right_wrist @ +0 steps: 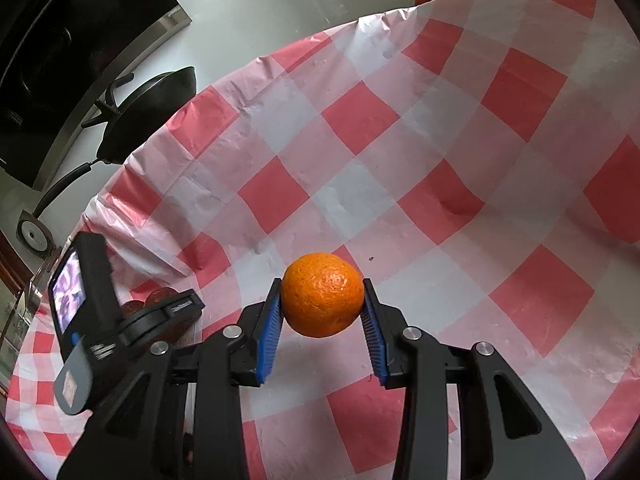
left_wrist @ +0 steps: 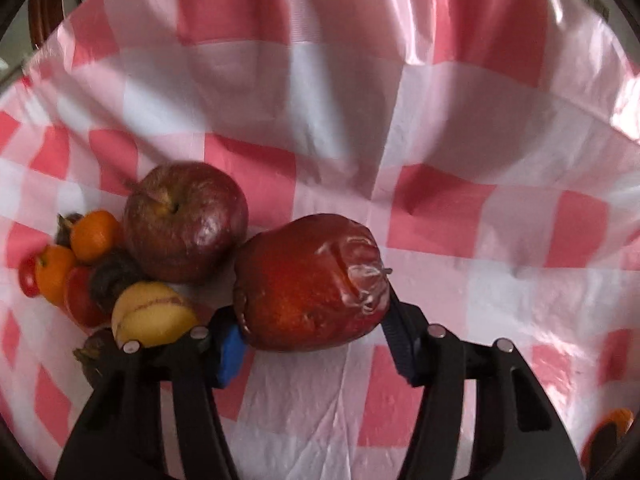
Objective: Organize fruits
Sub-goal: 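Grasp a red apple with the left tool while the right holds the mandarin, then carry the red apple and the mandarin over the white box with both tools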
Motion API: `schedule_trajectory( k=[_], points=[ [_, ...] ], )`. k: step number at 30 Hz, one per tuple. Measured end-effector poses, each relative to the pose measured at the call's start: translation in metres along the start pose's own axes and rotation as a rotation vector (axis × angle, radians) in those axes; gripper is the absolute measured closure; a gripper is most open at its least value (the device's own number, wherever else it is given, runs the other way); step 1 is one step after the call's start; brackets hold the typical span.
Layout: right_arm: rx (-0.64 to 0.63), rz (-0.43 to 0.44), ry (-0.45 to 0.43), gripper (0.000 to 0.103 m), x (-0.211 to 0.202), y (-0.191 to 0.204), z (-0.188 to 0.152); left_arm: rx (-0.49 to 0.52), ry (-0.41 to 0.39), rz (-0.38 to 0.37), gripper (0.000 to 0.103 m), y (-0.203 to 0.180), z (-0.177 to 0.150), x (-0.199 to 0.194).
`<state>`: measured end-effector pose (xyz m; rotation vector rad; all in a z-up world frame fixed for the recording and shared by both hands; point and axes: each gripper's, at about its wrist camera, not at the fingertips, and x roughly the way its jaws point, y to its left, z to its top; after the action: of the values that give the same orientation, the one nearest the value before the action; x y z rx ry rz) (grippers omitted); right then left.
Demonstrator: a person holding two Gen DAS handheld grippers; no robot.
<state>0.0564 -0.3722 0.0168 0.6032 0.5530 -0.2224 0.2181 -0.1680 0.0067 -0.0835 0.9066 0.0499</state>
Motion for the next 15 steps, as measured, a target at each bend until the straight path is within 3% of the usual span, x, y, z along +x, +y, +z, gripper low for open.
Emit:
schedule_trajectory(
  k=[4, 8, 15],
  points=[
    [0.001, 0.002, 0.003, 0.065, 0.0, 0.0, 0.0, -0.01, -0.026, -0.13, 0.044, 0.02, -0.016, -0.029],
    [0.002, 0.007, 0.005, 0.065, 0.001, 0.0, 0.0, -0.017, -0.052, -0.186, 0.045, 0.039, -0.039, -0.066],
    [-0.002, 0.021, 0.019, 0.065, 0.003, 0.001, 0.0, -0.006, -0.154, -0.178, 0.044, 0.079, -0.086, -0.138]
  ],
)
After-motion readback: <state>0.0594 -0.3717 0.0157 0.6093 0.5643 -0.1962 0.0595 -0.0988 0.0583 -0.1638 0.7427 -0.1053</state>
